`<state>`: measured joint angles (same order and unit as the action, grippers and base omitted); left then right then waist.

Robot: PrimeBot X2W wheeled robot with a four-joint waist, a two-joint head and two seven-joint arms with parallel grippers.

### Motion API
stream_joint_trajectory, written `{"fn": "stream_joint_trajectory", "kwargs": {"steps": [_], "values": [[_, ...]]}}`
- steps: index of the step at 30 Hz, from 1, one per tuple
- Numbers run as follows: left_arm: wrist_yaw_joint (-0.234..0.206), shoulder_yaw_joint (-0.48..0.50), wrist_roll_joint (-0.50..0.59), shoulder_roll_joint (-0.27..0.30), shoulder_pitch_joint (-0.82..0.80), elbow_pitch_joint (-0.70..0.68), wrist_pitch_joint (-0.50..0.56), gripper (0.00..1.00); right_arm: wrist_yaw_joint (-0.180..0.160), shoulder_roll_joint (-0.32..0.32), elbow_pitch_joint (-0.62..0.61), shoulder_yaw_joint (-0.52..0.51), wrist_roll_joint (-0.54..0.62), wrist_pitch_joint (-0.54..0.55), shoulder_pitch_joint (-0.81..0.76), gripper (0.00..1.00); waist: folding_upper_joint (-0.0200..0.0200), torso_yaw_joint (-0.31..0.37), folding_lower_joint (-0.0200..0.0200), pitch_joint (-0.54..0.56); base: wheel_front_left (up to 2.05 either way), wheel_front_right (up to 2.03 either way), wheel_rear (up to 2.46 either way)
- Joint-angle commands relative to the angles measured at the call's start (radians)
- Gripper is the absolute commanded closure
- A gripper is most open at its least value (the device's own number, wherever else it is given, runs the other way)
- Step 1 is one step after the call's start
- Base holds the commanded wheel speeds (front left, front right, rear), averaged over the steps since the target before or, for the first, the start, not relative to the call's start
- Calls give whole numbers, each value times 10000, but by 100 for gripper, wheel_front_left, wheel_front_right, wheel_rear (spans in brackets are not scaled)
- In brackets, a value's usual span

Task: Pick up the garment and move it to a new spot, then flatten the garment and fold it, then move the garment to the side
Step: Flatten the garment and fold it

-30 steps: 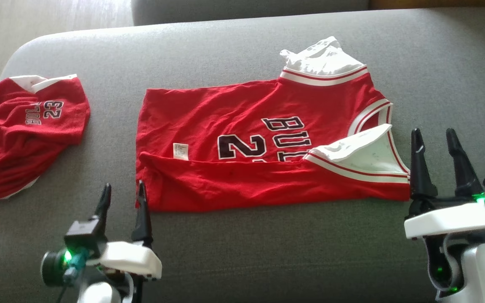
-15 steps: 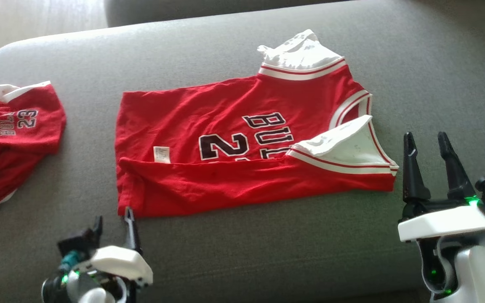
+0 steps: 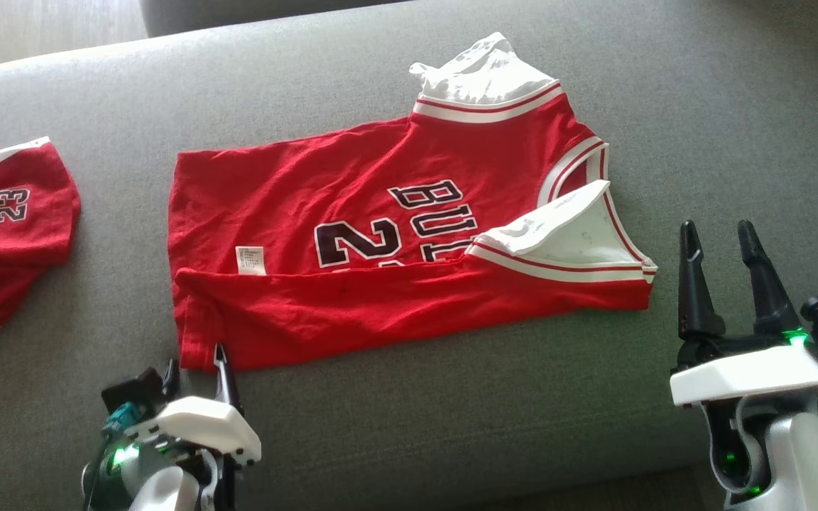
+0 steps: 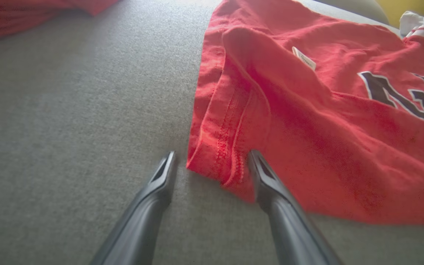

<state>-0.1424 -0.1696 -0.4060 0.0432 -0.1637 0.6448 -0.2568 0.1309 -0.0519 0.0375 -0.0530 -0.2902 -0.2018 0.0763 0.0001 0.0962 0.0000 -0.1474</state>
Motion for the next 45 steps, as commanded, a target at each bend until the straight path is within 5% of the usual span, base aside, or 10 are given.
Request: {"fn": "stream_joint_trajectory", "kwargs": {"steps": [1,3,4,5,6,14,22,39,41,45], "values": [[-86,224,-123,71,-455,55,-49,0,-2,13,-317,234,22,-92,402,0,-1,21,0,-41,0,0,0],[-93,188,-189,71,-558,212,-49,0,-2,13,-295,206,38,-86,402,0,-1,23,0,-67,0,0,0],[-88,164,-213,71,-602,259,-49,25,-2,14,-279,199,40,-79,401,0,-1,8,0,-79,0,0,0],[-69,132,-229,71,-639,290,-49,73,-2,14,-252,205,22,-60,399,0,-1,-16,0,-87,0,0,0],[-38,100,-246,71,-668,295,-49,100,-2,14,-208,221,-4,-18,395,0,-1,-47,0,-91,0,0,0],[57,11,-136,71,-458,-562,-49,100,-2,15,1028,-343,-552,611,508,0,-1,-476,0,17,0,0,0],[14,-287,112,70,38,-1445,-49,100,-2,16,4326,-971,-1890,1111,1620,0,-1,-887,0,122,0,0,0],[12,-666,176,70,-37,-1670,-49,100,-2,16,8047,-551,-1684,482,3530,0,-1,-1146,0,-154,0,0,0],[-3,-711,199,70,-51,-1605,-49,100,-2,16,8515,-173,-1890,180,3837,100,-1,-1199,0,-112,0,0,0],[13,-686,263,70,44,-1520,-49,100,-2,16,8747,-103,-1930,-62,3915,100,-1,-1187,0,58,0,0,0]]}}
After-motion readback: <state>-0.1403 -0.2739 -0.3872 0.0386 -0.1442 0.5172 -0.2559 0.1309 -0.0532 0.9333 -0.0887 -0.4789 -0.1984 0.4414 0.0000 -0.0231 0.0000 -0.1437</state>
